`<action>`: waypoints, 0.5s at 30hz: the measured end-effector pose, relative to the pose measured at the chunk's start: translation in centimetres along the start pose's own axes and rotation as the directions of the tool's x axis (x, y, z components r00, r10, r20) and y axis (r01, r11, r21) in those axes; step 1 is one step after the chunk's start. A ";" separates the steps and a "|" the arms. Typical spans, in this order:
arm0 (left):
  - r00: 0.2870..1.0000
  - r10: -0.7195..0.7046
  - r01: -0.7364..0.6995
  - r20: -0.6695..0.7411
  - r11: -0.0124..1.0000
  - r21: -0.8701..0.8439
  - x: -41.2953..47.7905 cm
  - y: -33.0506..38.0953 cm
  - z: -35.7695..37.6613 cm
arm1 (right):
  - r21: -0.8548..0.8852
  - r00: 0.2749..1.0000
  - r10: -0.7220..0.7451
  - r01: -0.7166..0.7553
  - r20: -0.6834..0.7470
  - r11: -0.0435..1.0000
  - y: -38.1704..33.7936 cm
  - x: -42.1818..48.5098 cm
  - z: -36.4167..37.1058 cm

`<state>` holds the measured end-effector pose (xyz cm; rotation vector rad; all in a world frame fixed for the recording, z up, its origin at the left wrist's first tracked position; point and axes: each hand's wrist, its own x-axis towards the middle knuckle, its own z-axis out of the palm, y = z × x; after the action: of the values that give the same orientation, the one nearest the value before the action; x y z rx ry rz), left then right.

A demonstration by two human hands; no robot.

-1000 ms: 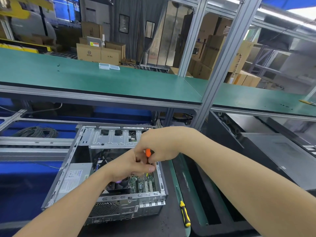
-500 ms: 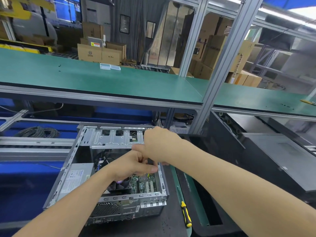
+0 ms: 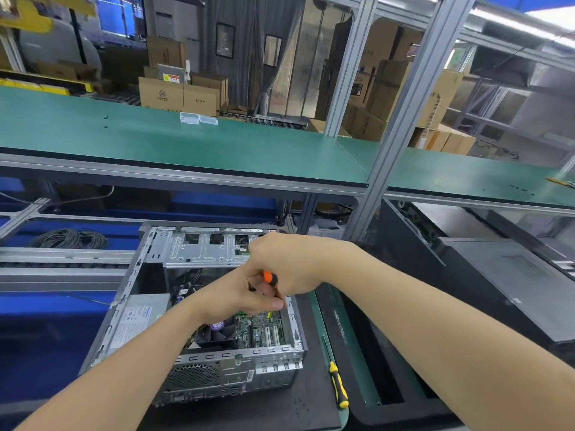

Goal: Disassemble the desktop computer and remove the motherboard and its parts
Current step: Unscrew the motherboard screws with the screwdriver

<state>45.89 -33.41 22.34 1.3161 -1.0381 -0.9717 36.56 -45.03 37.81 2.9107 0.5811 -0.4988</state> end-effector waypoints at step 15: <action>0.999 -0.033 0.027 0.029 0.982 0.188 -0.2 -2.1 -1.3 | 0.439 0.964 0.111 0.006 -0.240 0.899 3.0 0.5 2.0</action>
<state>47.13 -32.90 20.29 1.4780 -1.1595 -0.9373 37.55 -48.01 35.96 3.4475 0.4657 -0.2658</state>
